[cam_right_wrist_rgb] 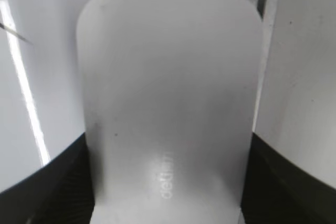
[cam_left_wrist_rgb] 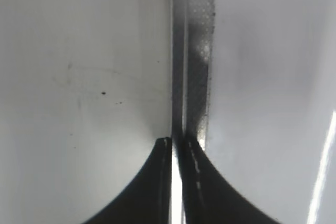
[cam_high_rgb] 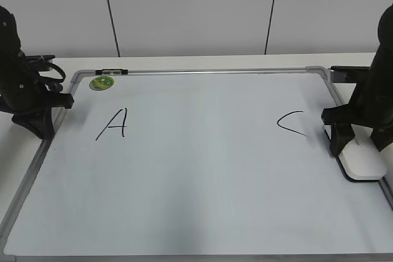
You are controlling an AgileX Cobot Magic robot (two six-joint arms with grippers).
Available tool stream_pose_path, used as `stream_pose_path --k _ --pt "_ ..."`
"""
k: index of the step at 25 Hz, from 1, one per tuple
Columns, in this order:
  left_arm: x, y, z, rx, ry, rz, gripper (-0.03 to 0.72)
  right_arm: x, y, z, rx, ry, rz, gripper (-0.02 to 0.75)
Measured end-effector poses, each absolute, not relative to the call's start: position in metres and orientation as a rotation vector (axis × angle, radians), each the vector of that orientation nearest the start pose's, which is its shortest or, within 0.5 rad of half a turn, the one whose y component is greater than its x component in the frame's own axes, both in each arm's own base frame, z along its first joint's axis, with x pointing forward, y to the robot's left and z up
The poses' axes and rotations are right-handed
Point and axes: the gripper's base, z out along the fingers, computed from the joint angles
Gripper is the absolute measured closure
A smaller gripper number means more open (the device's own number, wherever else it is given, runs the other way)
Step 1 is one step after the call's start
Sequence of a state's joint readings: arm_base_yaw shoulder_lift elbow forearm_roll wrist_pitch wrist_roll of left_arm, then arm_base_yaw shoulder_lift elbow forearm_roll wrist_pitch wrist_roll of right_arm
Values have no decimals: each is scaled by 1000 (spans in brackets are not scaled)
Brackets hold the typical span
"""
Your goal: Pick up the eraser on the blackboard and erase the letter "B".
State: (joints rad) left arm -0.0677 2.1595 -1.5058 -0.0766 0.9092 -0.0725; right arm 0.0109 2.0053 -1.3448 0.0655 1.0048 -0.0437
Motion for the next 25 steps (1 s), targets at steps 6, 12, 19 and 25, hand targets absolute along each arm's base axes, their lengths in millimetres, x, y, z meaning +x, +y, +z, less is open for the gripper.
stream_pose_path --k 6,12,19,25 --pt "420 -34 130 -75 3048 -105 668 376 9 153 -32 3151 85 180" --pt "420 -34 130 -75 3048 -105 668 376 9 155 -33 3168 87 85" --pt "419 -34 130 -75 3054 -105 664 388 10 184 -41 3165 92 78" --pt "418 -33 145 -58 3023 -89 470 401 10 208 -34 3115 93 78"
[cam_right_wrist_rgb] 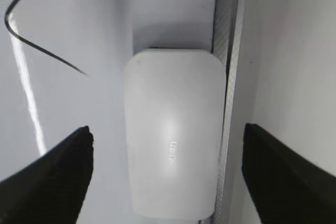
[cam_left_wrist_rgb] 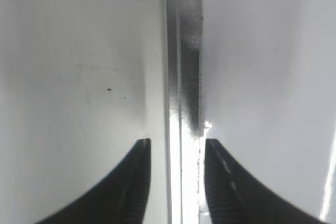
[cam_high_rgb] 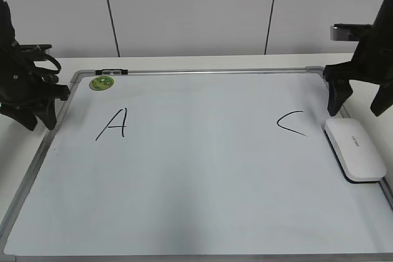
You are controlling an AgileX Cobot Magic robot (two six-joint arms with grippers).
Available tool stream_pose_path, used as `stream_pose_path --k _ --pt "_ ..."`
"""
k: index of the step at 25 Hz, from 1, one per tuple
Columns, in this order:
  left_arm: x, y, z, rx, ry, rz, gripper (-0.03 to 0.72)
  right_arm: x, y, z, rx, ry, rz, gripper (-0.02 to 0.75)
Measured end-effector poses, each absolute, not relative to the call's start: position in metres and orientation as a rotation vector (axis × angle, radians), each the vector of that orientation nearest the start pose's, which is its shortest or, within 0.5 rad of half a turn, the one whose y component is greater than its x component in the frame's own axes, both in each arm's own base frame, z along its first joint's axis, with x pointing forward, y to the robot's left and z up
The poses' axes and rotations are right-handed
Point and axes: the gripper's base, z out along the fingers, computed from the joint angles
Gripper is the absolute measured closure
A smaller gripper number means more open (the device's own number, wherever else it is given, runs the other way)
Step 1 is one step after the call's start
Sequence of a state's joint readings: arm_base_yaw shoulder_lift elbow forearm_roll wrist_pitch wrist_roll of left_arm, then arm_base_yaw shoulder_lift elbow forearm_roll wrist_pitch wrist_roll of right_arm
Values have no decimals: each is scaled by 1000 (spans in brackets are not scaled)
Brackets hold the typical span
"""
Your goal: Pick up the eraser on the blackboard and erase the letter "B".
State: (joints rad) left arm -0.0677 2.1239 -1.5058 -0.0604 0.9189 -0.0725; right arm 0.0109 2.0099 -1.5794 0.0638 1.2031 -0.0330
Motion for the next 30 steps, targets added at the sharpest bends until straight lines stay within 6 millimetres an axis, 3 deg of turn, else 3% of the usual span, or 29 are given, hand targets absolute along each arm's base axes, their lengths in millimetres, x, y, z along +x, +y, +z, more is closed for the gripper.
stream_pose_path --k 3,7,14,17,20,25,30 --pt "415 -31 157 -36 3014 -59 307 406 10 217 -32 3081 89 78" --pt "409 -30 173 -25 3025 -43 216 410 10 226 -28 3052 89 87" --pt "397 -30 184 -32 3117 -54 250 410 10 230 12 3043 91 202" --pt "395 -30 187 -36 3129 -63 264 407 10 239 44 3024 93 218" --pt "392 -30 203 -33 3083 -64 267 402 14 251 27 2997 84 223" --pt "379 -28 239 -25 2977 -62 268 373 29 263 -30 3003 68 225" --pt "343 -26 262 -23 2922 -62 268 326 49 279 -112 2984 -1 225"
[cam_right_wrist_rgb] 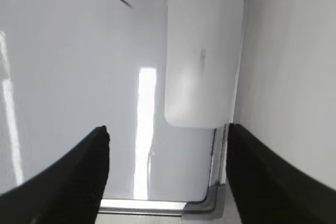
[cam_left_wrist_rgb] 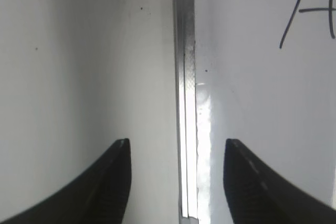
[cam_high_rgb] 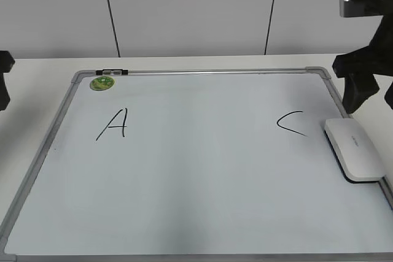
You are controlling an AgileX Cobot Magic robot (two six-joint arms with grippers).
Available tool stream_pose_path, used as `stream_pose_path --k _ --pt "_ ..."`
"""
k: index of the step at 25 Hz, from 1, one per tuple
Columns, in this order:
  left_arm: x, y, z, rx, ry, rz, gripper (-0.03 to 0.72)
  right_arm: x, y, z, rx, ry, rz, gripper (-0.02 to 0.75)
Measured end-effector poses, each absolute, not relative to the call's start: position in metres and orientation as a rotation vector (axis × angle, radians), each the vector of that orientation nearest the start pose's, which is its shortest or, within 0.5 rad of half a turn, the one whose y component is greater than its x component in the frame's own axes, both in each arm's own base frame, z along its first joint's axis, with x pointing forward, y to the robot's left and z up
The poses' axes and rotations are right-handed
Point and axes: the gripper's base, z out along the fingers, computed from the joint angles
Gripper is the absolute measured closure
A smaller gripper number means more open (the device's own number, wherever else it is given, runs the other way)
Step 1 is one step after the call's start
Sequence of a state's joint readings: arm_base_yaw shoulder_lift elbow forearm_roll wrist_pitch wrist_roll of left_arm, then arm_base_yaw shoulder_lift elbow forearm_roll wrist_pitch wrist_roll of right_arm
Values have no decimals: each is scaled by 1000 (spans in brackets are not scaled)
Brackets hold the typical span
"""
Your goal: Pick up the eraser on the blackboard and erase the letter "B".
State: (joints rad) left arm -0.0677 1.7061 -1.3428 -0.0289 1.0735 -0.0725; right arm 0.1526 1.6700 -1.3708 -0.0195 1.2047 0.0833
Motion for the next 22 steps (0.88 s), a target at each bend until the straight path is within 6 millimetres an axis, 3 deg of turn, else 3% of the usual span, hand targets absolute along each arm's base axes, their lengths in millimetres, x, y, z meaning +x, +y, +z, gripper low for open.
stream_pose_path --k 6,11,15,22 --pt "285 -19 285 -3 2832 -22 269 282 66 303 -206 2843 16 226" --pt "231 -12 297 18 2744 23 269 271 68 310 -205 2801 32 226" --pt "190 -8 298 22 2692 36 269 265 68 310 -192 2797 71 226" --pt "127 -2 288 30 2596 62 269 233 60 315 -181 2760 90 226"
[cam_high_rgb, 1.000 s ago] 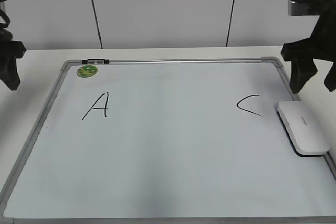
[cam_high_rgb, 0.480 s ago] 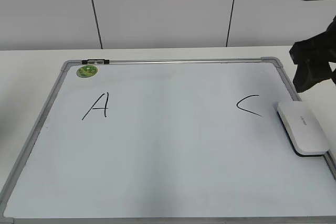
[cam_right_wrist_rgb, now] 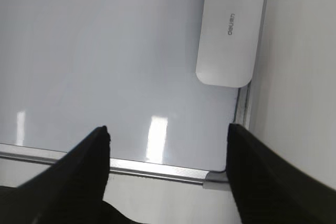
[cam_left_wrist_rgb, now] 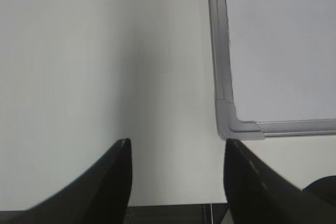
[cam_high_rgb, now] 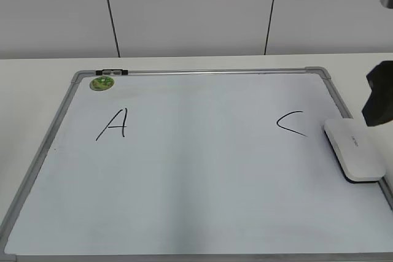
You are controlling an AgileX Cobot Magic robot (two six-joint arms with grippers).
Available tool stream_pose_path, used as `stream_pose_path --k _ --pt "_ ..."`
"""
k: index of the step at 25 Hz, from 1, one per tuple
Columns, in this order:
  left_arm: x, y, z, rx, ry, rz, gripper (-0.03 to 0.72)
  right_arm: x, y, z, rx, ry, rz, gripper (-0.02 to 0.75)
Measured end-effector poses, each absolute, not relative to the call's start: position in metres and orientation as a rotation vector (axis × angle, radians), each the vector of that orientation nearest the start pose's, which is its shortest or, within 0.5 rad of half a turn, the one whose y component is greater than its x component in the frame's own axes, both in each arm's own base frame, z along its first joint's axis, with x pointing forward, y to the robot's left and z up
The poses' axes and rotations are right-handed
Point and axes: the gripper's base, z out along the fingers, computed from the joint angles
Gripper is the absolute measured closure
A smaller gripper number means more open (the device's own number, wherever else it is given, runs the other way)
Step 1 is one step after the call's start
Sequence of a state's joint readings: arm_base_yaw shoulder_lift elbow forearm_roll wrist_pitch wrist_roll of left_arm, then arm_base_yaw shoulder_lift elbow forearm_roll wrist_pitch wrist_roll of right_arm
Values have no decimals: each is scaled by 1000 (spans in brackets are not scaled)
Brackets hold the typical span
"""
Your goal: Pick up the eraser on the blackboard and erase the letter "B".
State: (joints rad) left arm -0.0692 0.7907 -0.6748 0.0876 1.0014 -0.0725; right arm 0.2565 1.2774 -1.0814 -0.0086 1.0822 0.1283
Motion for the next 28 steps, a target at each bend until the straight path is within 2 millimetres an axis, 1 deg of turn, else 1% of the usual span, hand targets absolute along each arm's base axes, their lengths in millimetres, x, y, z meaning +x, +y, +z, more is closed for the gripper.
stream_pose_path --k 5,7,8,10,13,16,20,24,28 --pt "88 1 281 22 2539 63 269 206 54 307 -181 2765 91 226" --pt "75 2 278 19 2514 63 269 189 49 298 -182 2781 87 226" --pt "69 3 277 14 2503 63 269 184 48 296 -182 2782 87 227" --pt "60 3 274 -9 2485 55 269 164 41 289 -188 2777 66 227" --pt "50 4 275 -35 2433 43 269 140 33 283 -217 2741 35 227" --pt "44 5 277 -42 2395 36 269 117 25 276 -237 2703 13 227" --pt "43 5 275 -47 2389 34 269 97 18 268 -245 2661 -12 227" --pt "43 5 274 -47 2391 34 269 89 14 262 -251 2664 -34 227" --pt "43 5 274 -47 2391 34 269 85 13 251 -273 2713 -49 227"
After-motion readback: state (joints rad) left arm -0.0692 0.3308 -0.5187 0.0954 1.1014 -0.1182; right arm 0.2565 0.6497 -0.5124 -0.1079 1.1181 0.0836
